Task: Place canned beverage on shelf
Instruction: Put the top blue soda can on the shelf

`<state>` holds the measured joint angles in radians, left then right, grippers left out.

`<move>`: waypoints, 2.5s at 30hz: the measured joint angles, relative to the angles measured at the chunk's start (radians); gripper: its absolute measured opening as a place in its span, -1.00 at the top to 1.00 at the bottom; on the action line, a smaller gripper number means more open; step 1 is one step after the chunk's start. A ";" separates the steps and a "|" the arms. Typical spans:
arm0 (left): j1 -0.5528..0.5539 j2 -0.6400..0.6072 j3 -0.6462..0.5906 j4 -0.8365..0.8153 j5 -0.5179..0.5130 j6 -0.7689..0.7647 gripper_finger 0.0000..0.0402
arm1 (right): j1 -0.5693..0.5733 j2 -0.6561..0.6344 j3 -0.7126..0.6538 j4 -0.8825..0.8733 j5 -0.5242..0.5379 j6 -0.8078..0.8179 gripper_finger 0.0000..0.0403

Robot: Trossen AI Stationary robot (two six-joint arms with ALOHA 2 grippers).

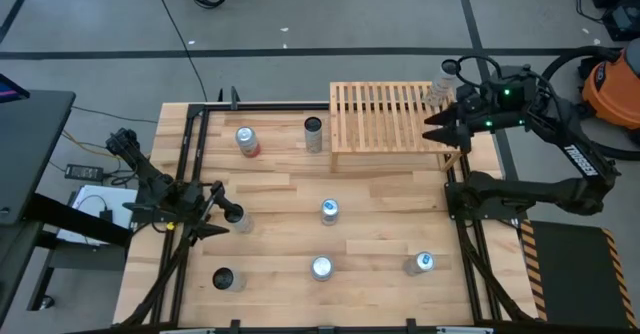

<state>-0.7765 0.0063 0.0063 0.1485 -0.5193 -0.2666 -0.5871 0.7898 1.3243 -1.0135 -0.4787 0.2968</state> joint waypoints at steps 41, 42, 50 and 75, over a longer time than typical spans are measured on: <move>0.000 0.000 0.151 -0.027 0.372 0.095 -0.57 | 0.650 0.490 -0.001 0.341 0.372 -0.159 -0.55; 0.000 0.000 0.151 -0.026 0.377 0.097 -0.57 | 0.661 0.503 -0.001 0.341 0.390 -0.167 -0.55; 0.000 0.001 0.211 -0.074 0.566 0.123 -0.57 | 0.720 0.591 -0.001 0.349 0.527 -0.170 -0.55; 0.001 0.374 0.428 -0.151 0.220 0.148 -0.57 | 0.777 0.763 0.000 0.415 0.673 -0.088 -0.55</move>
<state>-0.7753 0.3799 0.4339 -0.0025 -0.2996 -0.1191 0.1902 1.5531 1.3239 -0.5990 0.1947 0.2092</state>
